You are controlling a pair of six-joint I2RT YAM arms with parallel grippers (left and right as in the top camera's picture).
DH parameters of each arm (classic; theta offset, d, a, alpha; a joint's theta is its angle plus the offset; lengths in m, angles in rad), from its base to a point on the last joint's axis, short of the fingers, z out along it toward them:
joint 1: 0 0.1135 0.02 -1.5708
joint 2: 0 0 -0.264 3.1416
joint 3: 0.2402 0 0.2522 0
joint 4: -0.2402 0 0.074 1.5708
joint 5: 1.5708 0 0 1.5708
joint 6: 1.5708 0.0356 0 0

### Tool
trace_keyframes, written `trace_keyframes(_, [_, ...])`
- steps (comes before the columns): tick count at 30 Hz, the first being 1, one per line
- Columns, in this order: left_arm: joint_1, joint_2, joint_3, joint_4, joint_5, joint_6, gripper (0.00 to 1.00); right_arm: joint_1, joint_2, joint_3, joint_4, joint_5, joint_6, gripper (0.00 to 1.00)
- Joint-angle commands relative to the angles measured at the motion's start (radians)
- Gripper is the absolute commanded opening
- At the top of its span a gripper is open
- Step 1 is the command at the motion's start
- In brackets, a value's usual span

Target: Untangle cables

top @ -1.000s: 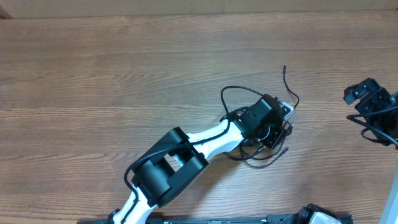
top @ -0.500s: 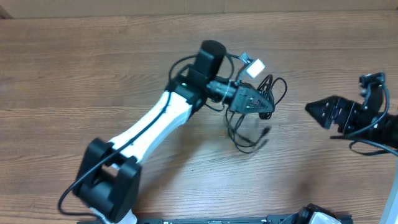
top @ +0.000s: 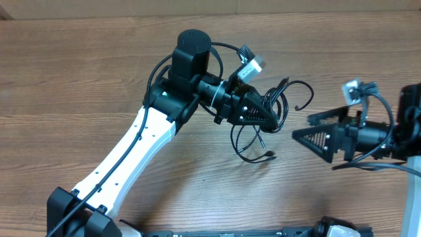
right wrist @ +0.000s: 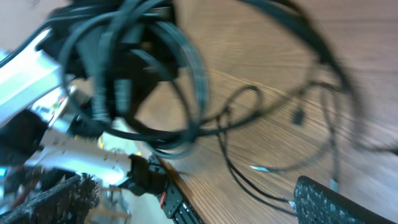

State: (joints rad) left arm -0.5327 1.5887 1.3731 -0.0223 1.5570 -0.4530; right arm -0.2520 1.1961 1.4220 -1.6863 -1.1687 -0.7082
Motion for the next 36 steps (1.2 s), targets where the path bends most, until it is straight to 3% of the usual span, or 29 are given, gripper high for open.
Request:
trace_keyframes(1, [-0.014,-0.026,0.004,0.005,0.024,-0.023,0.04,0.087,-0.005,-0.001,0.040,-0.094,-0.053,0.95])
trace_keyframes(4, [-0.039,-0.026,0.004,0.005,0.024,-0.023,0.04,0.140,-0.005,-0.001,0.115,-0.107,-0.053,0.82])
trace_keyframes(13, [-0.048,-0.055,0.004,0.006,0.025,-0.024,0.04,0.142,-0.004,-0.001,0.150,-0.086,-0.056,0.63])
trace_keyframes(19, [-0.037,-0.061,0.004,0.051,0.024,-0.036,0.04,0.142,-0.004,-0.001,0.146,-0.083,-0.068,0.07])
trace_keyframes(25, [-0.039,-0.061,0.004,0.154,0.024,-0.113,0.04,0.142,-0.004,-0.001,0.145,-0.094,-0.067,0.07])
trace_keyframes(27, [-0.055,-0.061,0.004,0.154,0.023,-0.125,0.04,0.142,-0.005,-0.001,0.145,-0.116,-0.067,0.22])
trace_keyframes(30, [-0.071,-0.061,0.004,0.155,0.008,-0.128,0.04,0.142,-0.004,-0.001,0.145,-0.159,-0.059,0.24])
trace_keyframes(32, [-0.078,-0.061,0.004,0.155,-0.019,-0.129,0.04,0.142,-0.005,-0.001,0.137,-0.184,-0.048,0.20])
trace_keyframes(34, [-0.079,-0.061,0.004,0.155,-0.023,-0.131,0.04,0.142,-0.004,-0.001,0.121,-0.183,-0.048,0.04])
trace_keyframes(36, [-0.078,-0.061,0.004,0.155,-0.022,-0.131,0.04,0.142,-0.005,-0.001,0.100,-0.166,-0.048,0.04])
